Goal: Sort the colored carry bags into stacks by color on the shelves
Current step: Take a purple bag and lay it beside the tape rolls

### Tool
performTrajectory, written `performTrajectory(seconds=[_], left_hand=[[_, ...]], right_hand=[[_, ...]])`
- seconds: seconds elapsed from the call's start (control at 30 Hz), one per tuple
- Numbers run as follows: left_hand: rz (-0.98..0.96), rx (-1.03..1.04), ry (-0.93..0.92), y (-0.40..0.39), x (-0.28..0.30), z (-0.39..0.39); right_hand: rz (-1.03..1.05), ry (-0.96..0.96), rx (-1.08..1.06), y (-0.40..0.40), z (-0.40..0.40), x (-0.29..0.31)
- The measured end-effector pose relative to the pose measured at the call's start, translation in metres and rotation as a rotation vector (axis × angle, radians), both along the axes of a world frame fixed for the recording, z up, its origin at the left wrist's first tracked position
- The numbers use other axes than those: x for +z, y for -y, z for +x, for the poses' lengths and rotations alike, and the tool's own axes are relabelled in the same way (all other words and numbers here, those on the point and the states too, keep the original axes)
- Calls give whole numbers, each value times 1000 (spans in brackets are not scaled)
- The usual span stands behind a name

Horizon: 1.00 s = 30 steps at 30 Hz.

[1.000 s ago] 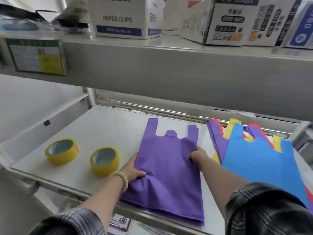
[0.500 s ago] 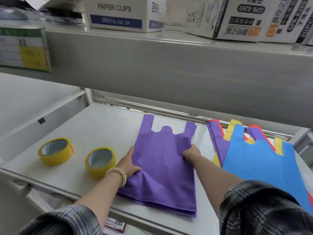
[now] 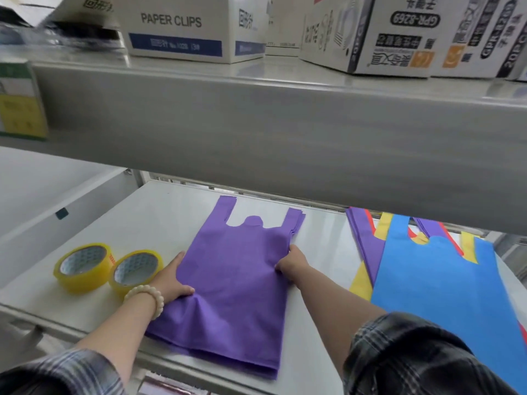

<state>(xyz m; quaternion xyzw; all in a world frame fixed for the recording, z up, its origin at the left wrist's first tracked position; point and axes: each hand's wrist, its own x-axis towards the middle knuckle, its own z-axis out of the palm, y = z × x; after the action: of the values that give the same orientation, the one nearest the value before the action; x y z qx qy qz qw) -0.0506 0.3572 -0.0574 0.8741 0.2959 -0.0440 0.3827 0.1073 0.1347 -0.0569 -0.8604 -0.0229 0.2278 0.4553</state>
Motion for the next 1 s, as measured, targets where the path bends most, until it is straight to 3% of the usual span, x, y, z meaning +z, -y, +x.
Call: performTrajectory(seconds=[0.4,1.0], left_hand=[[24,-125,56,60,-8,36],[58,-120,4,64,-6,27]], right_hand=[[-120,60,-114,45,34,6],[-263,69,2,56,35,-2]])
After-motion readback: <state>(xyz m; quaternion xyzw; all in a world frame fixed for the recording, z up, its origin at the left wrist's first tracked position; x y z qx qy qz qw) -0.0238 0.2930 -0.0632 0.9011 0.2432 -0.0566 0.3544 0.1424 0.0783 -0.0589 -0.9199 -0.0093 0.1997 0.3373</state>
